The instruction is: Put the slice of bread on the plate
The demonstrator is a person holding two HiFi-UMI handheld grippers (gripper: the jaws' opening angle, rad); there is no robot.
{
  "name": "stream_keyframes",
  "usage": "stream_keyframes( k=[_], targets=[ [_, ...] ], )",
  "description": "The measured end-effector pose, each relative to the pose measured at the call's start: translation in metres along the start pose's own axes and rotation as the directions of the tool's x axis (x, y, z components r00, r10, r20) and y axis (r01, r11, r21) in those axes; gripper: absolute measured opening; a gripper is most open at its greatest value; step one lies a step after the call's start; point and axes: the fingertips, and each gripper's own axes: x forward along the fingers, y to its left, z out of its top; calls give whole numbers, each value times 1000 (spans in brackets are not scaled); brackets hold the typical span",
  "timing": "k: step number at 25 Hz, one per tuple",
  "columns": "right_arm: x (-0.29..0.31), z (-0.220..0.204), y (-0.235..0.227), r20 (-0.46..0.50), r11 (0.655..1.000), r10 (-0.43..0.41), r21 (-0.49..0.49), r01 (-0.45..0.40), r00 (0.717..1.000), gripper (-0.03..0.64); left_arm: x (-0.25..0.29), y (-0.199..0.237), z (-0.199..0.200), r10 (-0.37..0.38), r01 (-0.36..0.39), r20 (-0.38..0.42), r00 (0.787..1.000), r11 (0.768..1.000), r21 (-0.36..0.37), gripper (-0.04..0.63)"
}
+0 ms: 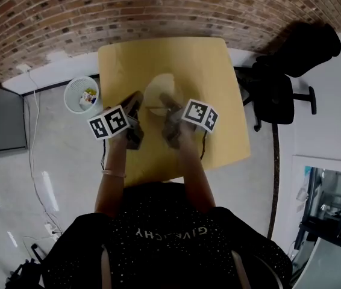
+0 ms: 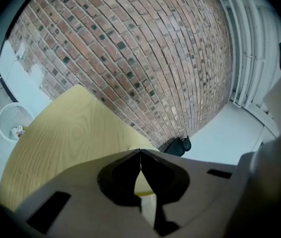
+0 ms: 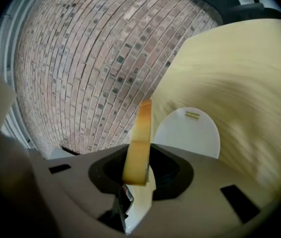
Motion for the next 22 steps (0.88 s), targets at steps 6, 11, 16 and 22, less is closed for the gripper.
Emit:
stream_keyframes(
  k=[6,11,16,22],
  targets=[
    [14,-3,-17,-41,998,-60,-21,59,997,95,2,4,3,3,-3,7,1000,1000,-5,12],
    [16,-9,-29,-75,987,-148,-68,143,986,101,-1,5,1,5,-5,3,1000,1000,-8,12],
    [14,-3,-30,-5,959,-225,-181,220,974,380,-2,1,0,-2,2,0,1000,1000,-1,12],
    [-11,16,-38,171,811,-395,-397,430,903,565,-6,-6,-1,-14,14,-4,1000,1000,9,12]
  ],
)
